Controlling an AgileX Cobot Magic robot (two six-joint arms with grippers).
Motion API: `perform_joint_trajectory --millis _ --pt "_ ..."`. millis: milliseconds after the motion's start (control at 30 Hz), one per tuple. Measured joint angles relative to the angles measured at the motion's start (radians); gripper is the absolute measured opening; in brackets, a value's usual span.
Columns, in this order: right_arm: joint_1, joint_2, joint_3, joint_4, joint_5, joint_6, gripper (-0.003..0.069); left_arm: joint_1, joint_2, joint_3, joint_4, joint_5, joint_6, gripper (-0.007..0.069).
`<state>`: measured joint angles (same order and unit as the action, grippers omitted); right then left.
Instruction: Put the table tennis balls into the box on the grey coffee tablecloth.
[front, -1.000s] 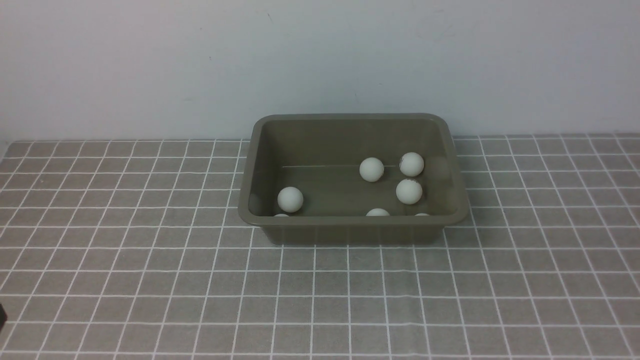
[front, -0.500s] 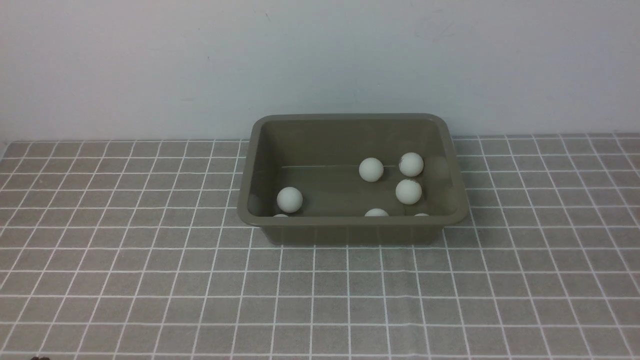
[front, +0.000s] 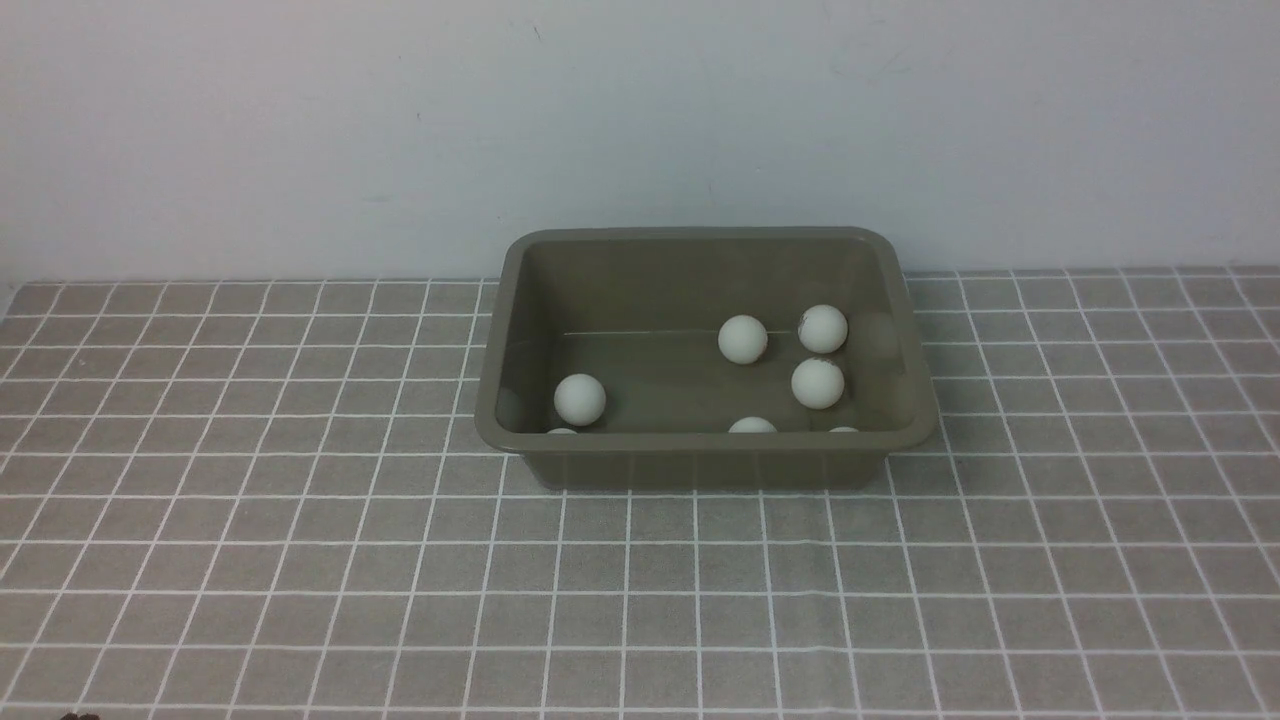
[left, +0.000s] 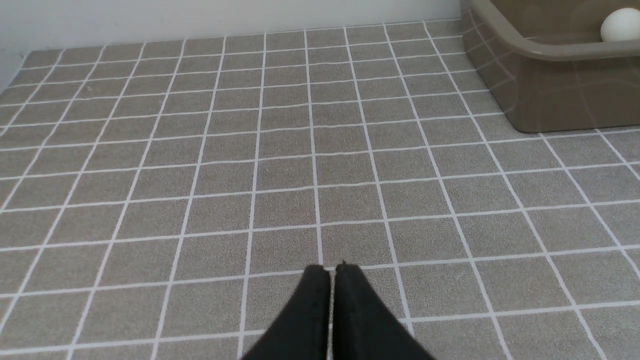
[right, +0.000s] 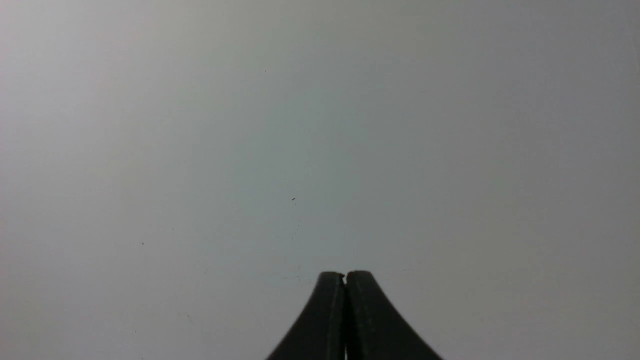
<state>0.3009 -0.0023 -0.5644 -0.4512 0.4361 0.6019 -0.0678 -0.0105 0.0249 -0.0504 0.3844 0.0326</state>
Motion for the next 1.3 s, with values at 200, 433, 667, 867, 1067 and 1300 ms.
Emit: perform_joint_trajectory --millis 200,433,667,867,1067,1300 --pt "0.000 0.000 0.000 0.004 0.001 -0.012 -0.0010 0.000 0.000 0.000 0.000 0.000 0.000 -0.0005" --pt "0.000 0.000 0.047 0.308 -0.057 -0.357 -0.0010 0.000 0.000 0.000 0.000 0.000 0.000 -0.0005" --pt "-0.001 0.000 0.150 0.414 -0.062 -0.533 -0.0010 0.000 0.000 0.000 0.000 0.000 0.000 -0.0005" --pt "-0.140 -0.005 0.387 0.383 -0.047 -0.548 -0.0010 0.000 0.000 0.000 0.000 0.000 0.000 -0.0005" --pt "-0.311 -0.005 0.580 0.382 -0.029 -0.548 -0.0010 0.000 -0.001 0.000 0.000 0.001 0.000 -0.0005" --pt "-0.352 -0.009 0.581 0.381 -0.040 -0.550 -0.0010 0.000 -0.001 0.000 0.000 0.001 0.000 -0.0005"
